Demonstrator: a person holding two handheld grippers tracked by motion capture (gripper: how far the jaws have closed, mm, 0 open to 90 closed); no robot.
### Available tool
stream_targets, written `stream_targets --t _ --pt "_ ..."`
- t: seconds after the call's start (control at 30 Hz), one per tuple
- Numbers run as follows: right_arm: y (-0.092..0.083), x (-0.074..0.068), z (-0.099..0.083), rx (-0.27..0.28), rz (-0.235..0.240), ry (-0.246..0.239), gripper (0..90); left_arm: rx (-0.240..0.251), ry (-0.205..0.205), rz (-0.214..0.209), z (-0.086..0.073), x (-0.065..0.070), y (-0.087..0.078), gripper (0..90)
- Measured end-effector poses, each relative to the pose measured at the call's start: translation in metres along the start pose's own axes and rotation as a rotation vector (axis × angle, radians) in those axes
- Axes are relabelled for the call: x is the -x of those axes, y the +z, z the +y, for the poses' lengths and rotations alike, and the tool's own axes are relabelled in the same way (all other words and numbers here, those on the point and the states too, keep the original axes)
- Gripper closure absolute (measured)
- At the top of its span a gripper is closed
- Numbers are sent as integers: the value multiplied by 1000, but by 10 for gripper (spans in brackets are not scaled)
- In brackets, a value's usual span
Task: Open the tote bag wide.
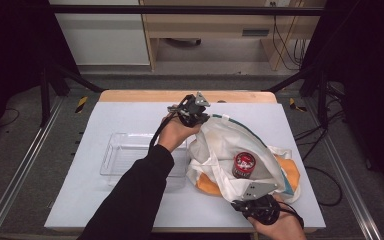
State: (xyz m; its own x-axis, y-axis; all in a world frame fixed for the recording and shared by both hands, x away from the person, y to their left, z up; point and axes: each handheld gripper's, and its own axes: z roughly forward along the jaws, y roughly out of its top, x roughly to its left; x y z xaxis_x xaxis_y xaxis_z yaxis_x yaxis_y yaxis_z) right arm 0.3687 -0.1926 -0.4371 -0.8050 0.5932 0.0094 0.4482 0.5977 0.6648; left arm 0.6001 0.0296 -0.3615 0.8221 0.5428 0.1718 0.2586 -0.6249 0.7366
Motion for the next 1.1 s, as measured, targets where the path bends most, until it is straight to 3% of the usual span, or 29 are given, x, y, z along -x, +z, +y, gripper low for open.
stream_targets --t 0.1,0.17,0.33,0.4,0.5,0.73,1.1 --pt "-3 0 1 12 -2 5 865 15 8 11 0 4 -4 860" --pt "-5 0 1 24 -8 19 842 22 23 35 0 7 -7 780" --pt "-14 -5 7 45 -26 18 694 83 26 83 -2 20 -25 532" --pt "-21 -7 12 62 -42 13 626 114 37 112 -2 27 -38 486" --pt "-31 -9 21 86 -79 15 533 149 46 123 -1 38 -56 435" --pt "-51 -5 45 116 -129 3 465 174 55 93 -14 63 -85 418" --pt "-86 27 67 133 -222 17 481 149 77 34 -48 96 -86 435"
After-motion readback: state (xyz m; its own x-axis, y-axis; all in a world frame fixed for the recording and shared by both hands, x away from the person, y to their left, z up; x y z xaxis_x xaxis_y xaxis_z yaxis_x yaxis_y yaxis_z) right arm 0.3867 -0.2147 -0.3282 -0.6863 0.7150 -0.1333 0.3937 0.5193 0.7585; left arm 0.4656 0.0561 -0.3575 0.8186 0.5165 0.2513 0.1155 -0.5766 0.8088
